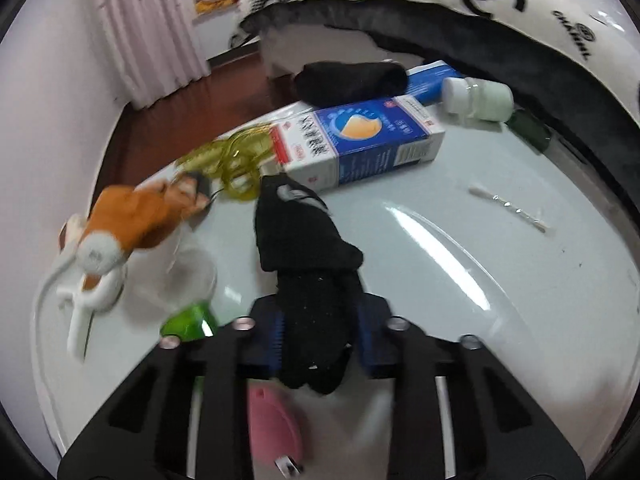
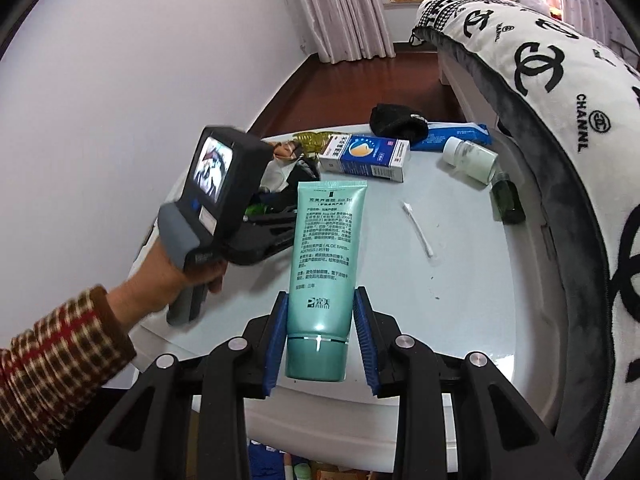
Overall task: Collect trash
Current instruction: 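Drop the teal tube and black sock into the box with both grippers, then grasp the pink lip balm with the left gripper while the right grasps the green cup, then lower both grippers over the cardboard box and open them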
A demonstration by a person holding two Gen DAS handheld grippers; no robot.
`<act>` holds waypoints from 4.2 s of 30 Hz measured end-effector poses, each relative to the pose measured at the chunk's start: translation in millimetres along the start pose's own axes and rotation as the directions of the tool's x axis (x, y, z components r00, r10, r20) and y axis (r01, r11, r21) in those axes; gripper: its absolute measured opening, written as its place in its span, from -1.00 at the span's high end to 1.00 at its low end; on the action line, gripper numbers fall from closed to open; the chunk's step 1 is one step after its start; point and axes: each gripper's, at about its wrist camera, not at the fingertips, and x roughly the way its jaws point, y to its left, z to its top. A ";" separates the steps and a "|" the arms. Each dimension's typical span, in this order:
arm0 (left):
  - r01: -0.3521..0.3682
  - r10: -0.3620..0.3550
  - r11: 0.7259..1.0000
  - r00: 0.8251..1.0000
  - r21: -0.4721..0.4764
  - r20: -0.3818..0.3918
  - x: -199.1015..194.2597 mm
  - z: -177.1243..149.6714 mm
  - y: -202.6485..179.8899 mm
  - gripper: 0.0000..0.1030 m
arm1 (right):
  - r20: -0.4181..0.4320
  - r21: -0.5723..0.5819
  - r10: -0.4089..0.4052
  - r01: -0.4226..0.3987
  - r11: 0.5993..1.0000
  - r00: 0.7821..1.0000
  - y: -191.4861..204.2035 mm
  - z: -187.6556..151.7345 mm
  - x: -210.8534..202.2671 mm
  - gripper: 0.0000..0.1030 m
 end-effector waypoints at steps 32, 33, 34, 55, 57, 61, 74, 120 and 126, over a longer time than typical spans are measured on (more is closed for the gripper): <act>0.060 -0.087 0.980 0.986 -0.188 -0.141 -229.8 -238.0 -84.1 -0.46 | -0.296 0.030 0.019 -0.011 1.000 0.955 66.1 -197.6 6.2 -0.78; 0.048 -0.069 0.978 0.993 -0.205 -0.099 -233.4 -224.7 -76.3 -0.58 | -0.273 0.037 0.015 -0.005 0.999 0.962 63.9 -191.0 1.6 -0.79; 0.040 -0.055 0.974 0.996 -0.222 -0.064 -236.8 -217.2 -69.9 -0.60 | -0.245 0.049 0.012 0.000 0.999 0.969 60.5 -183.4 -3.7 -0.79; -0.114 0.110 0.920 0.993 -0.374 -0.033 -35.5 -62.1 19.3 -0.11 | 0.031 0.088 0.027 -0.029 0.996 0.999 9.5 -96.5 -51.1 -0.89; -0.099 0.100 0.923 0.995 -0.372 -0.016 -34.0 -60.6 19.3 0.04 | 0.043 0.080 0.044 -0.048 0.996 0.998 13.5 -96.2 -55.8 -0.89; -0.120 0.125 0.914 0.992 -0.387 -0.011 -36.3 -64.9 20.2 0.35 | 0.057 0.041 0.048 -0.051 0.998 0.997 22.9 -98.1 -61.1 -0.89; -0.097 0.113 0.947 0.993 -0.305 0.037 -134.9 -104.7 -5.1 0.35 | 0.065 -0.126 -0.002 0.010 0.992 0.998 50.1 -43.4 -39.3 -0.89; 0.054 -0.068 0.960 0.997 -0.275 -0.041 -220.0 -257.6 -80.3 0.33 | -0.283 -0.137 -0.021 -0.019 0.990 0.959 71.6 -190.1 20.3 0.24; -0.026 -0.018 0.959 0.989 -0.283 -0.150 -219.4 -288.9 -97.8 -0.45 | -0.379 -0.089 -0.088 0.058 0.994 0.921 55.0 -233.6 46.2 -0.70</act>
